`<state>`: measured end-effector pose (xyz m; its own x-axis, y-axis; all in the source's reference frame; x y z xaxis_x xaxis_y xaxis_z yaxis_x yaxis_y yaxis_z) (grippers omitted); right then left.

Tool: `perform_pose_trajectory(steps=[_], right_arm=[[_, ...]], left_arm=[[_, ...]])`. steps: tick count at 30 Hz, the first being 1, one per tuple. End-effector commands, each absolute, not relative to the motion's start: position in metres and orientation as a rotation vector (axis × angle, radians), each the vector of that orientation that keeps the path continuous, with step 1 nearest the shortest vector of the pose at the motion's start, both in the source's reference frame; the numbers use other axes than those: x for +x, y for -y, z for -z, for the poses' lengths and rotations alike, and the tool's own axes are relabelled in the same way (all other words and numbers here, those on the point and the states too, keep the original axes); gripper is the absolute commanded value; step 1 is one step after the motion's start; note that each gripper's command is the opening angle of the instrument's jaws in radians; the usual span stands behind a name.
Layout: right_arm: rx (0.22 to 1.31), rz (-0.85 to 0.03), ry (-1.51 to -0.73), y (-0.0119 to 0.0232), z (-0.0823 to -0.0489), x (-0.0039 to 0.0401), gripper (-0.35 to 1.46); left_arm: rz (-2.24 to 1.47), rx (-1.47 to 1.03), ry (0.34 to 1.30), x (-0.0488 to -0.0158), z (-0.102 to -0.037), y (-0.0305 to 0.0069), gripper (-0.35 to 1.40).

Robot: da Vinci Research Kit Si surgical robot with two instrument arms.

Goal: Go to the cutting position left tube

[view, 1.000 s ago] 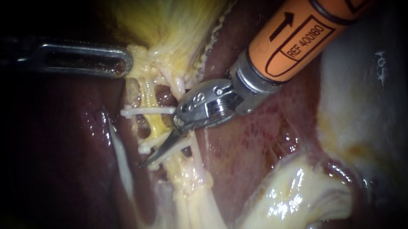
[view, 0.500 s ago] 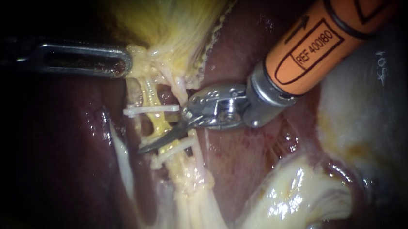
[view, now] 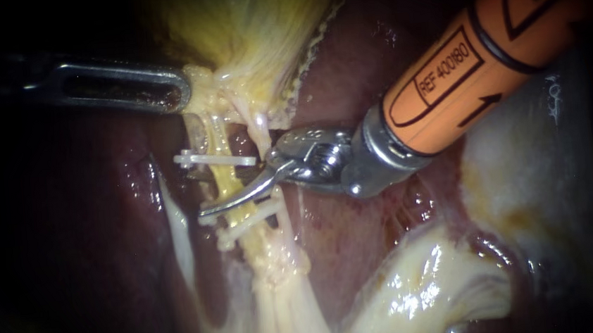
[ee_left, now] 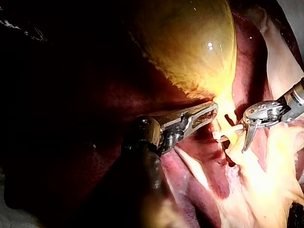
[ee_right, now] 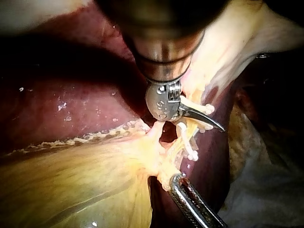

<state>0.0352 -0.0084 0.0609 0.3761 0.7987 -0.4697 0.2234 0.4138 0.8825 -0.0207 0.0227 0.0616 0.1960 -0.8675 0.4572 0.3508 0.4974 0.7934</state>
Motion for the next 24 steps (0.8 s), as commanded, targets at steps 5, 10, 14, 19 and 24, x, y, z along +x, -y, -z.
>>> perform_pose_trajectory(steps=[5, 10, 14, 19, 24], right_arm=[[1.129, -0.492, -1.187, 0.0087, -0.0607, 0.0360, 1.21], [1.129, -0.493, -1.193, 0.0088, -0.0609, 0.0365, 1.19], [1.130, -0.498, -1.202, 0.0088, -0.0607, 0.0366, 1.21], [1.155, -0.514, -1.244, 0.0085, -0.0596, 0.0369, 1.21], [1.191, -0.541, -1.284, 0.0079, -0.0579, 0.0371, 1.21]], left_arm=[[0.929, 0.601, 1.047, -0.0207, -0.0616, -0.0227, -0.35], [0.929, 0.601, 1.047, -0.0208, -0.0616, -0.0227, -0.35], [0.929, 0.601, 1.047, -0.0208, -0.0616, -0.0227, -0.35], [0.929, 0.601, 1.047, -0.0208, -0.0616, -0.0227, -0.35], [0.929, 0.601, 1.047, -0.0207, -0.0617, -0.0228, -0.35]])
